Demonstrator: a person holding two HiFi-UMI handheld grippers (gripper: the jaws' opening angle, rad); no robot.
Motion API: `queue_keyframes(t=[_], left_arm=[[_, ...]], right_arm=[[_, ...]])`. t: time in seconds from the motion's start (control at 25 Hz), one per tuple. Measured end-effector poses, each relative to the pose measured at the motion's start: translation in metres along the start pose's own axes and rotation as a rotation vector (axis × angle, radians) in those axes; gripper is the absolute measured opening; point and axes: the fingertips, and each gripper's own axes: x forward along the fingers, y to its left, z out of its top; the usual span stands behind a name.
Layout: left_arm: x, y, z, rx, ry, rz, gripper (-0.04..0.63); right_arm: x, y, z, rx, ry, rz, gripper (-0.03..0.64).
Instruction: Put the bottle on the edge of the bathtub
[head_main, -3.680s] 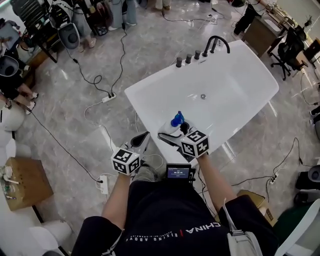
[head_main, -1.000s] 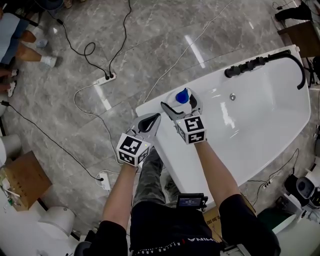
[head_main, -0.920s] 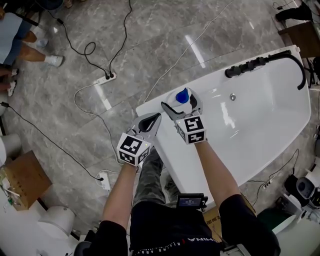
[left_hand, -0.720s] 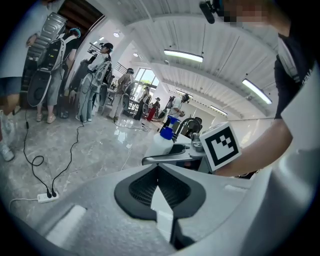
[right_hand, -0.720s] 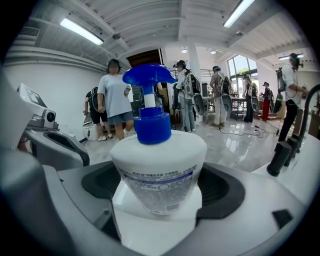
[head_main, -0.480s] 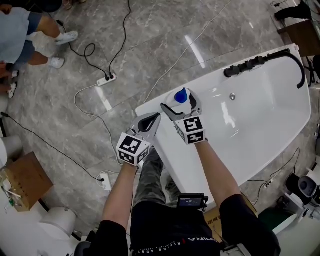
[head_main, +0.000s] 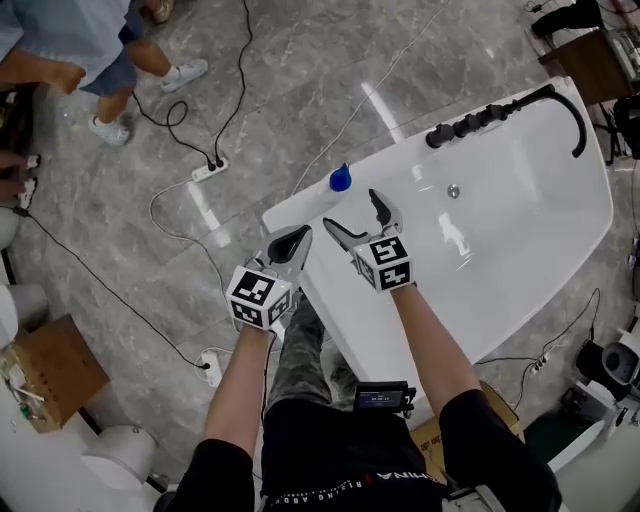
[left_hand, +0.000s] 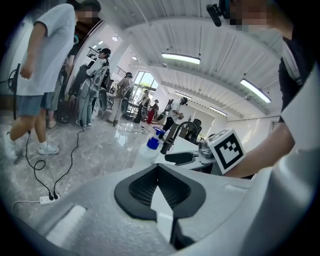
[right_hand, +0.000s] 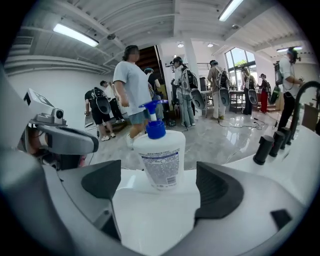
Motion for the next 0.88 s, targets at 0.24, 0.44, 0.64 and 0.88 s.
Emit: queue_keyframes(t=[0.24,0.44,0.64,0.88], left_arm=[[-0.032,-0.06,0.004,0.024,-0.014,0.005,0.008],[-0.071,-0.116,-0.003,0.038,-0.019,0.016,0.008],[-0.112,-0.178,-0.01,0.062,-0.035,0.029,0.008],[-0.153,-0.258,-0.032,0.096,-0.045,0.023,0.008]], right_arm=[[-0.08,0.024,0.007,0.034,-0.026,0.071,0.34],[-0.161,0.045,0.006,0.089,-0.058,0.104,0.158],[-0.245,0.065,-0.003,0.106,-0.085,0.122,0.05],[-0.344,0.083,-0.033,0.059,-0.093,0.128,0.023]])
